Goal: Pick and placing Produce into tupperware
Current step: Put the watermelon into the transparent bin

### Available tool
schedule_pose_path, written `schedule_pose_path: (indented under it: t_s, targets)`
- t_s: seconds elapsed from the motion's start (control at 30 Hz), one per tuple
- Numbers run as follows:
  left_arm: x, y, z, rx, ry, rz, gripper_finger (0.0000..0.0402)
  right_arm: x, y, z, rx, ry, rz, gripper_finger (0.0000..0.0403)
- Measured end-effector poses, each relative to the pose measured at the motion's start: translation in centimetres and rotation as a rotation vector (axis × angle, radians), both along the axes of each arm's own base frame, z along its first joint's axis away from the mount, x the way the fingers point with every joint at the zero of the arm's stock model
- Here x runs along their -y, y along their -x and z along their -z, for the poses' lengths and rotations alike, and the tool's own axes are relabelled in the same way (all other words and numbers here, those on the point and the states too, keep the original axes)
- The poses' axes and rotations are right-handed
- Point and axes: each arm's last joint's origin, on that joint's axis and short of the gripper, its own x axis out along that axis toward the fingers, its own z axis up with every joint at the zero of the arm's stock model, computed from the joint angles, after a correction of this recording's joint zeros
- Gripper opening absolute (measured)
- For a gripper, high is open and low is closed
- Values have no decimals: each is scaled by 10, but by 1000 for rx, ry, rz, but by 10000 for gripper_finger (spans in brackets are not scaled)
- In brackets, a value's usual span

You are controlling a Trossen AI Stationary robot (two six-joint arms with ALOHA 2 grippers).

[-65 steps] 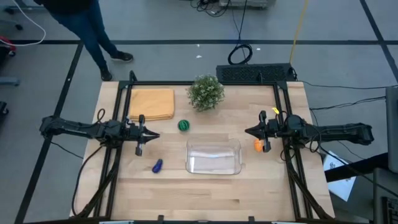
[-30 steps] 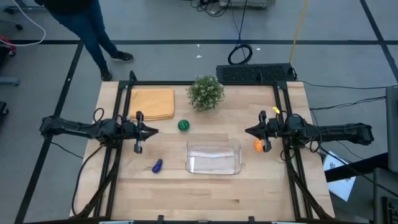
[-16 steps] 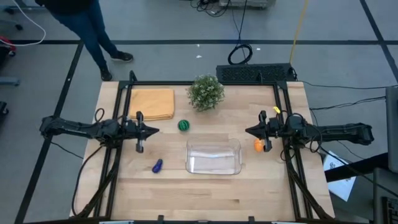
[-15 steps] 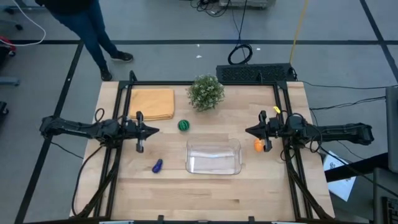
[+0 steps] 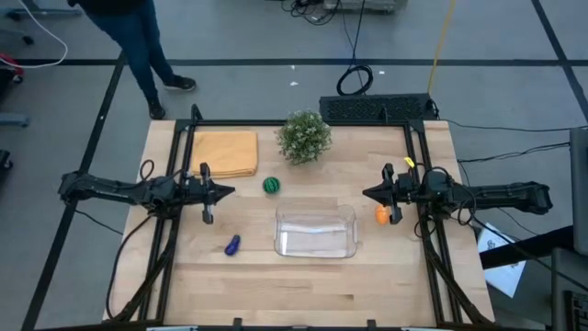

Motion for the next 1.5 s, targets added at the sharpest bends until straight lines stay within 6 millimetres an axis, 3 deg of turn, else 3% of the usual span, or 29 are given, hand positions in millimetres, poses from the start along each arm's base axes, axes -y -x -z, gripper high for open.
schedule_pose_path:
  t_s: [0.17,0.37,0.6,0.9,1.3,1.5]
  targets:
    - [-2,0,-22,29,7,-77,19,0,0,0,-3,-3,0,0]
    - [-7,-4,-52,-54,-5,-114,3,0,-1,1,-15,-1,0,0]
    - [-14,-12,-73,-86,-1,-110,3,0,-1,1,-6,0,0,0]
    - [-27,-27,-78,-70,7,-68,1,0,-1,1,-7,15,2,0]
    - [-66,-53,-60,-140,102,-44,0,0,-1,1,-7,19,2,0]
    - [-85,-70,-67,-191,147,35,0,0,-1,1,-7,19,2,0]
